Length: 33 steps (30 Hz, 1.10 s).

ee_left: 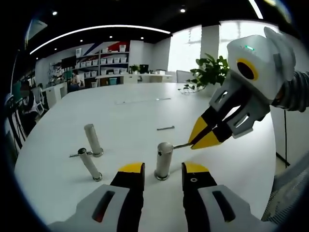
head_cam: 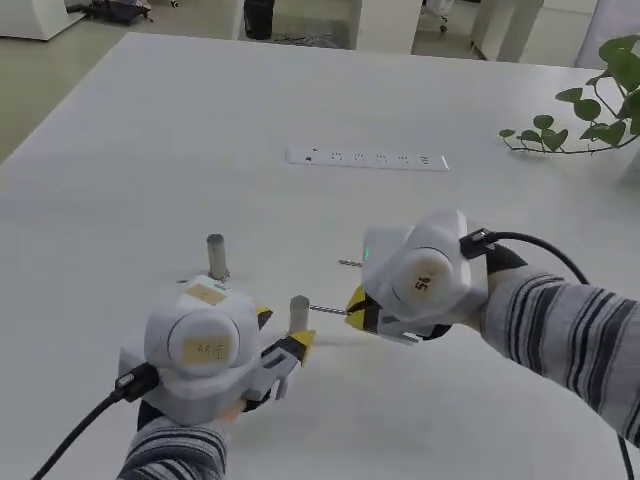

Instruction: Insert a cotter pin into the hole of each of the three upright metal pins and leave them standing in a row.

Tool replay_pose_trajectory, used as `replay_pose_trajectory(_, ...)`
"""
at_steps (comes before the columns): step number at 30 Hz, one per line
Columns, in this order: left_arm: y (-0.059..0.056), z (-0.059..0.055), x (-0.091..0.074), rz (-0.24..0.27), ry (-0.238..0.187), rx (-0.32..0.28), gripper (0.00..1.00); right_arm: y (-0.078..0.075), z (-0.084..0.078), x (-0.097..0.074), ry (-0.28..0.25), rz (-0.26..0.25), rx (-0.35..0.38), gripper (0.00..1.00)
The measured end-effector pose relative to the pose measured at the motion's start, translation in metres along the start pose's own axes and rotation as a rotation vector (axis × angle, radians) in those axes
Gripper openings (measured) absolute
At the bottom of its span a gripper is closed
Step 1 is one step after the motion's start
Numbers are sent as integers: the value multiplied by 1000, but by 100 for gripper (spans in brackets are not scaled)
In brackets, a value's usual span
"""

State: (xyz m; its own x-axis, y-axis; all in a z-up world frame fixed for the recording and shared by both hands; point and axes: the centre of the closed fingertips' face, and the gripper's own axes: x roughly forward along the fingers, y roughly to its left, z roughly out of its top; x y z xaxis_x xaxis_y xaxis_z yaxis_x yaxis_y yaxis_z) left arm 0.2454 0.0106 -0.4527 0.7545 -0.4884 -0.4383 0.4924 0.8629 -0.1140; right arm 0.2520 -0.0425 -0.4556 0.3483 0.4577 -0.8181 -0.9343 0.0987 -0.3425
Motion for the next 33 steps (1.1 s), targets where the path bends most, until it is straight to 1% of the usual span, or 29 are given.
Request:
replay_pose_trajectory(5,0,-4,10,10,20,-3,25,0,2,1,-6,8,-5,0)
replay_pose_trajectory(10,0,-8,18,18,30,-26,21,0,5,1,-9,9,-21,0)
replay_pose_trajectory(14,-1,-11,19,23,38,-27,20,3,9,-1,-14,19,-30,0)
replay_pose_trajectory(18,-1,-12,20,22,41,-19,18,5,14,-3,-21,15,-36,0)
replay_pose_trajectory(22,0,-15,21,26,57,-15,15,6,20,-3,-33,16,-33,0)
replay_pose_trajectory(27,-1,-11,22,23,39,-2,11,6,25,-2,-42,16,-32,0)
replay_pose_trajectory(29,-1,-12,23,24,44,10,10,6,27,-1,-45,14,-33,0)
replay_pose_trajectory(33,-1,-12,23,26,41,-2,10,6,29,0,-51,15,-28,0)
